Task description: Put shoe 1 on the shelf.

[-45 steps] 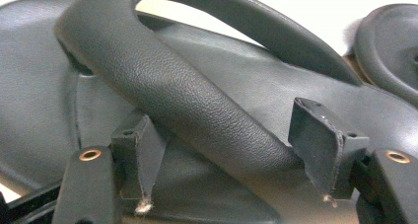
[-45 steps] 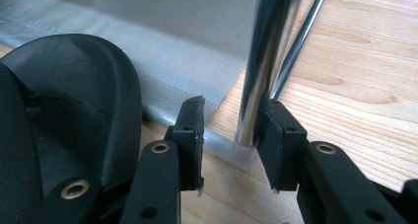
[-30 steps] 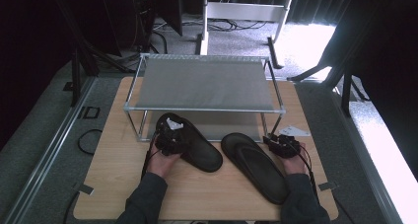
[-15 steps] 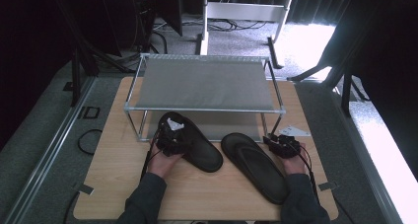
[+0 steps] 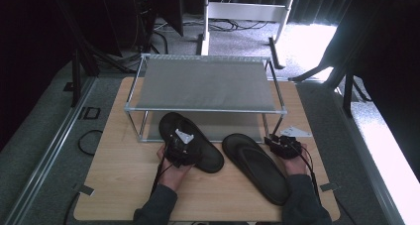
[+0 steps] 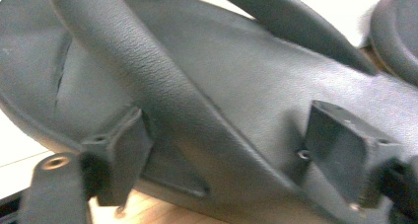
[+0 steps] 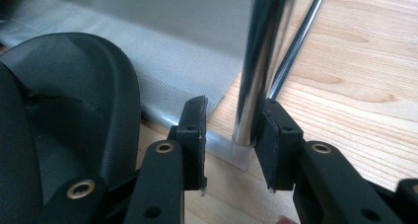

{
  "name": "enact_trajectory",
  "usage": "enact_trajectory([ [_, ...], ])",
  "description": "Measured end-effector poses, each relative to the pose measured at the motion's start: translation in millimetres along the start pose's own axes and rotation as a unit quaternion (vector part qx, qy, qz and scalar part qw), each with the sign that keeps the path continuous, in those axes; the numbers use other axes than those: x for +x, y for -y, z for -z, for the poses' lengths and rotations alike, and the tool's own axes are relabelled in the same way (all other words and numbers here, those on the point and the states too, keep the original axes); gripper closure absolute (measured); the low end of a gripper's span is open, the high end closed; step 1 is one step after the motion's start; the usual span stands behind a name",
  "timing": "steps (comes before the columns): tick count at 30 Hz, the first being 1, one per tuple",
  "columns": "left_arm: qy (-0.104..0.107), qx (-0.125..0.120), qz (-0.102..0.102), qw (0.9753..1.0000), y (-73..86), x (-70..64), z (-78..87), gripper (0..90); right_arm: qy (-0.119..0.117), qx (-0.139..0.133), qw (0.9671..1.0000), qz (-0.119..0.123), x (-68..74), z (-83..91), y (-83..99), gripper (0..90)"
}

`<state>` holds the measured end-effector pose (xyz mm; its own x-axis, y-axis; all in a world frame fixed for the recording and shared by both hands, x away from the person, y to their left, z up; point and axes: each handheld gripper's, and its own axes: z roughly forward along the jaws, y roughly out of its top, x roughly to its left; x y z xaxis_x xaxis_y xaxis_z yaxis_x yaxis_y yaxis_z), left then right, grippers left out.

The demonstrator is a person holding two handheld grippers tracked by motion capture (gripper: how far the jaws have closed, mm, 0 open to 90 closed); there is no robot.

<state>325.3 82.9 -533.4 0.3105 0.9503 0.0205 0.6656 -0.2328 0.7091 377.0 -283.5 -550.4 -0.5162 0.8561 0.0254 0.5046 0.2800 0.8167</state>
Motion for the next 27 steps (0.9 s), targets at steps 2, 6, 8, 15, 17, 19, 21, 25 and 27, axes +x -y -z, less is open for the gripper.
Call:
enact_trajectory([
  [2,-0.004,-0.001,0.011,0.9999,-1.3,2.0,1.1,25.6,0.0,0.0,1.0,0.001,0.0,0.1,0.0,66.2],
  [6,0.0,0.0,0.004,1.0,-3.2,10.3,2.1,41.4,0.0,0.001,1.0,0.002,0.4,0.2,0.0,66.0],
  [8,0.001,0.003,-0.009,1.0,-5.7,12.0,1.4,42.8,0.001,0.001,1.0,0.002,0.7,0.3,0.1,65.9],
  [15,-0.007,-0.002,-0.039,0.9992,-19.3,19.5,-8.1,52.9,0.0,0.0,1.0,0.001,0.6,0.4,0.2,66.0],
  [17,-0.013,-0.003,-0.045,0.9989,-22.6,21.4,-10.6,57.9,0.0,0.0,1.0,0.001,0.4,0.5,0.3,66.3],
  [19,-0.025,-0.006,-0.053,0.9983,-26.3,23.7,-14.4,63.2,0.001,0.0,1.0,0.001,0.6,0.6,0.3,66.3],
  [21,-0.032,-0.009,-0.052,0.9981,-28.6,25.3,-16.9,70.2,0.001,0.0,1.0,0.002,0.7,0.6,0.3,66.3],
  [25,-0.031,-0.016,-0.04,0.9986,-30.4,28.4,-21.5,72.7,0.0,0.0,1.0,0.002,0.7,0.9,0.4,66.3],
  [27,-0.023,-0.02,-0.038,0.9988,-29.0,27.6,-20.0,67.5,0.0,0.0,1.0,0.002,0.6,0.9,0.5,66.4],
])
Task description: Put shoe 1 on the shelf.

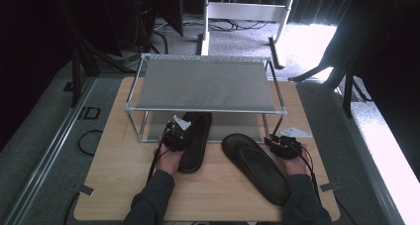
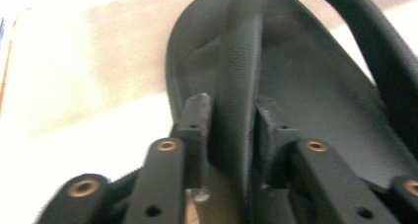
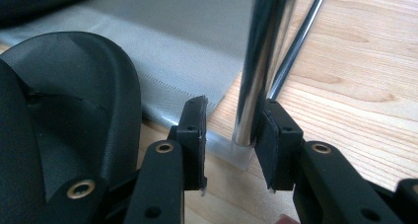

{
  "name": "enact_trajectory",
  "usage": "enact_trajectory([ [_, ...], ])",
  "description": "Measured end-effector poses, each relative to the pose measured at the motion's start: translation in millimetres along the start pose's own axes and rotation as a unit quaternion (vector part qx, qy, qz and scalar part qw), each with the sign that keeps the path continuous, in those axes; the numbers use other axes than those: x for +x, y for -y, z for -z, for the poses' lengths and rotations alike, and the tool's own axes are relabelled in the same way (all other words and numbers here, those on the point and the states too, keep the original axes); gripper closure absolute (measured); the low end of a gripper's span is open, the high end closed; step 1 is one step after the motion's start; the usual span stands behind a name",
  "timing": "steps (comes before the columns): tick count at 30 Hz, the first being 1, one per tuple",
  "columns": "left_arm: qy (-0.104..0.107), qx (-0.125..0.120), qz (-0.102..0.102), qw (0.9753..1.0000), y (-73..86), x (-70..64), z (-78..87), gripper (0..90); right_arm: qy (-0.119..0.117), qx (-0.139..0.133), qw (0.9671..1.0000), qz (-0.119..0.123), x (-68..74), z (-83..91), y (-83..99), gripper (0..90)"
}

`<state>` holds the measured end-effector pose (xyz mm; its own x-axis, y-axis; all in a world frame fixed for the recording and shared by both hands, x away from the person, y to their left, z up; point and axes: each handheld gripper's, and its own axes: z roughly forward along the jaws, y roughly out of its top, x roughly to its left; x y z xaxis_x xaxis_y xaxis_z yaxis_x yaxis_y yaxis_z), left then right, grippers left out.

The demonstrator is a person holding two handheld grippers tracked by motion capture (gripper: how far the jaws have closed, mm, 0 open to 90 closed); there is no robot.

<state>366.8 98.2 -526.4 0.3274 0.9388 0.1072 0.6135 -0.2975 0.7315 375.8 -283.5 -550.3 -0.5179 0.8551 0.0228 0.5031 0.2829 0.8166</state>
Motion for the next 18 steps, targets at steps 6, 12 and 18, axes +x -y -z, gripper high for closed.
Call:
enact_trajectory([
  [6,0.025,-0.036,0.014,0.9989,7.2,1.1,24.5,45.4,0.0,0.0,1.0,0.0,0.0,0.1,0.0,66.4],
  [12,0.068,-0.066,0.005,0.9955,23.6,0.2,59.7,36.1,0.0,0.0,1.0,0.0,0.4,0.0,0.0,65.8],
  [18,0.096,-0.072,0.002,0.9928,40.8,-0.3,79.0,30.4,0.002,0.0,1.0,0.0,0.7,-0.1,0.0,66.1],
])
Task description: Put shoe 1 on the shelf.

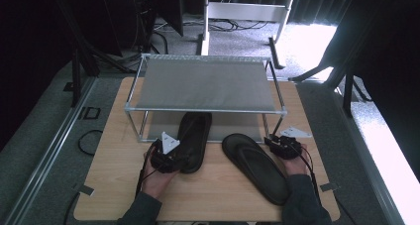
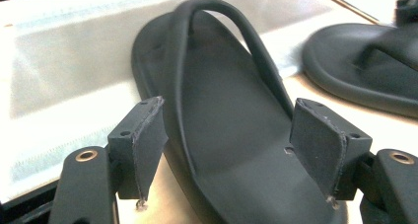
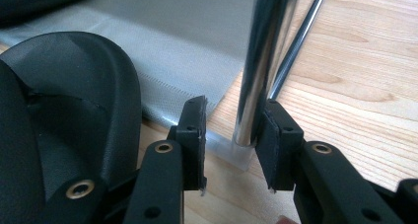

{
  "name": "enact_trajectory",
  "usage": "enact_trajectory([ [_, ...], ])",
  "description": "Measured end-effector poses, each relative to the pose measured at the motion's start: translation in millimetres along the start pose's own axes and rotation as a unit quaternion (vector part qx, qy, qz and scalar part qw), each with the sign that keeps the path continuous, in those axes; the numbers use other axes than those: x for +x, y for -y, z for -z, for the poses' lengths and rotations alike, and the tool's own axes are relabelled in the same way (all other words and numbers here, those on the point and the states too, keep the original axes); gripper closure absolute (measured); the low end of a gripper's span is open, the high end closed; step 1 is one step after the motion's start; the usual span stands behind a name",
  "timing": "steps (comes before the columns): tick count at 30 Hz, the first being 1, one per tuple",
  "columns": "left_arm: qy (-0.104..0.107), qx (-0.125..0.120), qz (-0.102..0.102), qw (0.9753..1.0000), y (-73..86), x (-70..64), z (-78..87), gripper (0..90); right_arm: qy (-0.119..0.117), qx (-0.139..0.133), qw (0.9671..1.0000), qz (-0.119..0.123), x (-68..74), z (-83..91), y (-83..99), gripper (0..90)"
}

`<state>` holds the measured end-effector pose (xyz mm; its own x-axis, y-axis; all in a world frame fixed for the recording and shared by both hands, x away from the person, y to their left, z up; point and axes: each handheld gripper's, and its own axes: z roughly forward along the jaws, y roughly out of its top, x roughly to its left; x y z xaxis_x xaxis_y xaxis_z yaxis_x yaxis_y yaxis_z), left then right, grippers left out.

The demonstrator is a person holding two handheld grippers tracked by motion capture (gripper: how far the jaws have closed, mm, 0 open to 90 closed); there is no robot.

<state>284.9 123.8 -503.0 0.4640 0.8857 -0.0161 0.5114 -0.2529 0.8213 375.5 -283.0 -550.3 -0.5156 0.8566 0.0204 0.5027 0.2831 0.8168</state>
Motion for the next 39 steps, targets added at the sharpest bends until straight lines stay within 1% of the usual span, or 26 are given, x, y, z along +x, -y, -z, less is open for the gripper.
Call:
enact_trajectory([
  [1,0.008,0.004,0.003,1.0,1.5,-0.3,2.0,29.9,0.0,0.0,1.0,0.0,0.0,0.0,0.0,66.0],
  [3,0.008,0.01,0.002,0.9999,5.4,-1.7,6.4,29.2,0.0,0.0,1.0,0.0,-0.1,0.0,0.0,66.0],
  [4,0.012,0.011,0.003,0.9999,7.7,-1.9,8.7,28.7,0.0,0.0,1.0,0.0,-0.1,0.0,0.0,66.0],
  [10,0.027,0.012,0.008,0.9995,23.7,-2.8,19.1,27.2,0.0,-0.001,1.0,0.0,-0.2,-0.3,0.1,66.2],
  [16,0.028,0.014,-0.001,0.9995,34.6,-6.0,21.9,27.2,0.001,-0.001,1.0,0.0,0.1,-0.4,0.3,66.3],
  [21,0.028,0.025,-0.003,0.9993,42.8,-10.5,21.9,25.0,0.0,-0.001,1.0,0.0,-0.2,-0.2,0.4,66.4],
  [23,0.031,0.026,-0.002,0.9992,45.5,-13.2,22.7,24.6,0.0,-0.001,1.0,0.0,-0.2,-0.2,0.5,66.4],
  [26,0.036,0.033,-0.008,0.9988,50.2,-17.0,22.7,24.6,0.001,-0.001,1.0,0.001,-0.1,-0.2,0.5,66.4],
  [28,0.035,0.041,-0.009,0.9985,53.2,-19.2,20.8,24.6,0.001,-0.001,1.0,0.001,0.1,-0.2,0.5,66.4],
  [32,0.029,0.045,-0.015,0.9984,54.8,-22.4,17.4,24.6,0.001,-0.001,1.0,0.001,0.2,-0.1,0.5,66.4],
  [36,0.023,0.045,-0.015,0.9986,54.1,-22.3,15.2,24.7,0.0,-0.001,1.0,0.001,-0.1,-0.1,0.6,66.3],
  [39,0.02,0.05,-0.017,0.9984,53.4,-21.3,12.1,27.3,0.0,-0.001,1.0,0.001,0.0,0.0,0.6,66.3],
])
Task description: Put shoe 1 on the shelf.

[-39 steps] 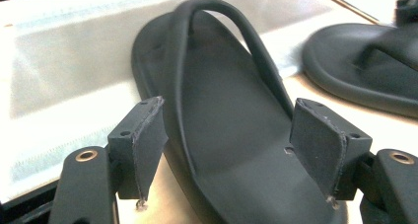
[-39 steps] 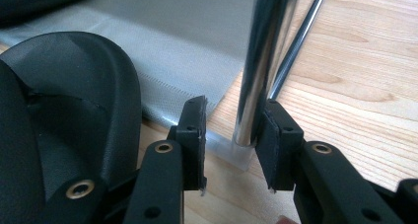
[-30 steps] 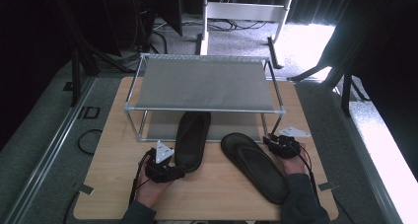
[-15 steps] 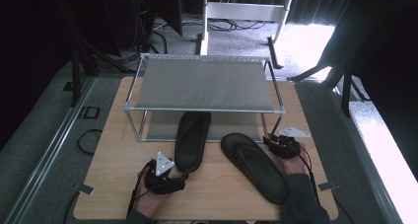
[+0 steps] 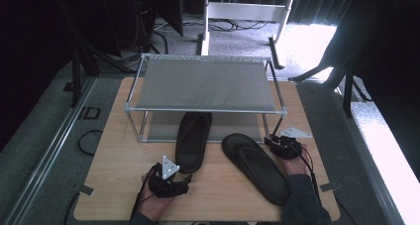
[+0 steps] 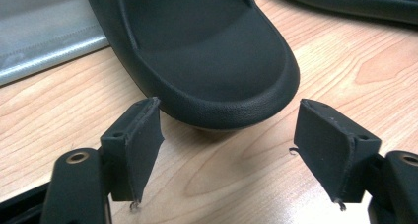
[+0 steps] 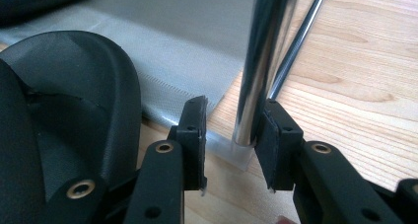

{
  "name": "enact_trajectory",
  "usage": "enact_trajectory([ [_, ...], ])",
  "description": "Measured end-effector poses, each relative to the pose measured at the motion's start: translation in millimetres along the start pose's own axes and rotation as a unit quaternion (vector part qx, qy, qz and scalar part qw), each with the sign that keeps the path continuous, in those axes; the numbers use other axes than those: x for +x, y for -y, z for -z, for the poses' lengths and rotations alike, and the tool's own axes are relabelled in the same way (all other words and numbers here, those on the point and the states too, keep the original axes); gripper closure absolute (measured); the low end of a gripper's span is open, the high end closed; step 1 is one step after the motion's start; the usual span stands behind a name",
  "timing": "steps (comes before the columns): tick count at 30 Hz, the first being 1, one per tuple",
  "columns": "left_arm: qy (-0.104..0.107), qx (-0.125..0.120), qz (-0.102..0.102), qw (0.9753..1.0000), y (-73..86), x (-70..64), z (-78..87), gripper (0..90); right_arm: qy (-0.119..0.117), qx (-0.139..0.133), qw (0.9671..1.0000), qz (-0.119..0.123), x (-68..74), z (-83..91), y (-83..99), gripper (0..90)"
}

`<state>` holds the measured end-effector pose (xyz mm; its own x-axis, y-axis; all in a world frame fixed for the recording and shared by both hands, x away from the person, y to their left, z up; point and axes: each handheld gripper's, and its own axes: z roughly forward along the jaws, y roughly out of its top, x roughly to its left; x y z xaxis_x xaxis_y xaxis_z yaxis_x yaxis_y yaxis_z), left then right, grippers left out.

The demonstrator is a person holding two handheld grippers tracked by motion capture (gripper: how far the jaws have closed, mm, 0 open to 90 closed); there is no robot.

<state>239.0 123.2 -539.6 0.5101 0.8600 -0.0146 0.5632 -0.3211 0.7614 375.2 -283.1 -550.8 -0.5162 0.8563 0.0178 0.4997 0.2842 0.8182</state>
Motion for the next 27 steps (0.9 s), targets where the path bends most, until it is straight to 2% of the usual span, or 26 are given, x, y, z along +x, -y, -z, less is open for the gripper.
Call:
enact_trajectory([
  [5,-0.005,0.009,-0.006,0.9999,-1.8,-1.7,-6.1,30.2,0.001,0.0,1.0,0.0,0.3,0.0,-0.1,66.3],
  [14,-0.017,0.009,-0.003,0.9998,-9.8,-3.3,-16.3,31.6,0.001,0.0,1.0,0.0,0.4,-0.1,0.0,66.2],
  [21,-0.026,0.014,0.006,0.9996,-22.8,-3.0,-30.5,32.8,0.001,0.0,1.0,0.0,0.4,-0.2,-0.1,66.2],
  [27,-0.038,0.013,0.014,0.9991,-36.3,3.0,-47.1,33.5,0.002,0.0,1.0,0.0,0.2,0.0,-0.2,67.3],
])
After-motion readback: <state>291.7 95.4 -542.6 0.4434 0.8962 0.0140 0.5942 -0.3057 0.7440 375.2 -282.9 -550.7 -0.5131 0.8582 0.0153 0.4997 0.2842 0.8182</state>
